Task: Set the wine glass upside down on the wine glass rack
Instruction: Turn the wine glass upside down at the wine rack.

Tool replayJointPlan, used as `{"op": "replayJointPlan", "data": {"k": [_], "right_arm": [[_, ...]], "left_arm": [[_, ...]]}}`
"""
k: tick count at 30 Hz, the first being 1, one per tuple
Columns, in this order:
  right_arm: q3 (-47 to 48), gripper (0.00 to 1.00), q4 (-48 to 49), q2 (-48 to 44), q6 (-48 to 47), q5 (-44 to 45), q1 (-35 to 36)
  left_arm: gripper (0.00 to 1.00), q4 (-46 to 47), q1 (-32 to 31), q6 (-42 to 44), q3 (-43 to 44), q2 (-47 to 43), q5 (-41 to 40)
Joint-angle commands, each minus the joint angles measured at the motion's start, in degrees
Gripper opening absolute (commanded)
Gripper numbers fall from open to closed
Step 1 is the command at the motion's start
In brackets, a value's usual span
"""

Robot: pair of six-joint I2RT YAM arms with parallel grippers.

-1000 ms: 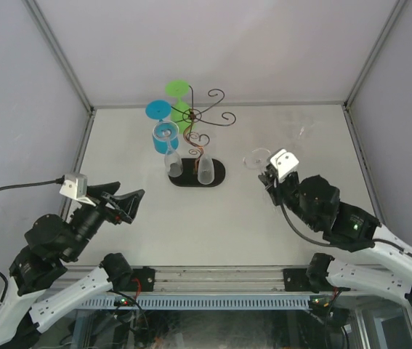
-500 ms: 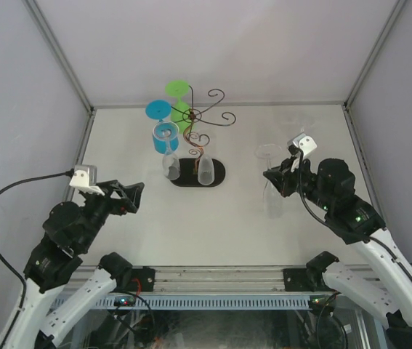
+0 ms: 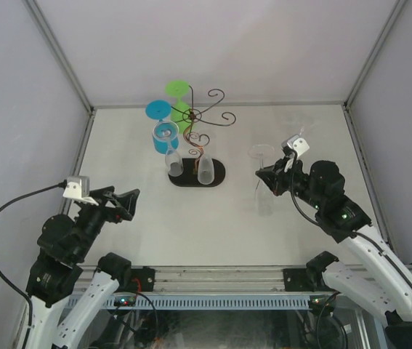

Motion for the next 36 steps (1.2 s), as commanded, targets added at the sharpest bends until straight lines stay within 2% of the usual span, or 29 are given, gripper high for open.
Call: {"op": "replayJointPlan", "data": {"k": [1, 12, 16, 24, 36], "right_arm": [[0.75, 0.0, 11.53, 1.65, 1.06, 0.4, -0.8], [-1.74, 0.0, 23.05, 5.07, -1.38, 1.79, -1.6], [-5.11, 0.0, 32.45, 5.57, -1.65, 2.77, -1.82], [-6.97, 0.0, 42.59, 10.82, -5.38, 1.94, -2.17], [-2.34, 0.0, 49.58, 21.61, -6.88, -2.44, -4.56]], "left_arm": [[0.87, -0.69, 0.42, 1.69, -2.64, -2.96, 0.81], [0.87, 0.05, 0.4, 1.03, -5.66, -6.31, -0.16], [0.87, -0.55, 0.44, 1.64, -5.45, -6.16, -1.03], [0.87, -1.06, 0.39, 1.08, -5.47, -5.99, -3.2], [0.86, -0.91, 0.39, 0.92, -5.56, -5.0, -2.65]]}}
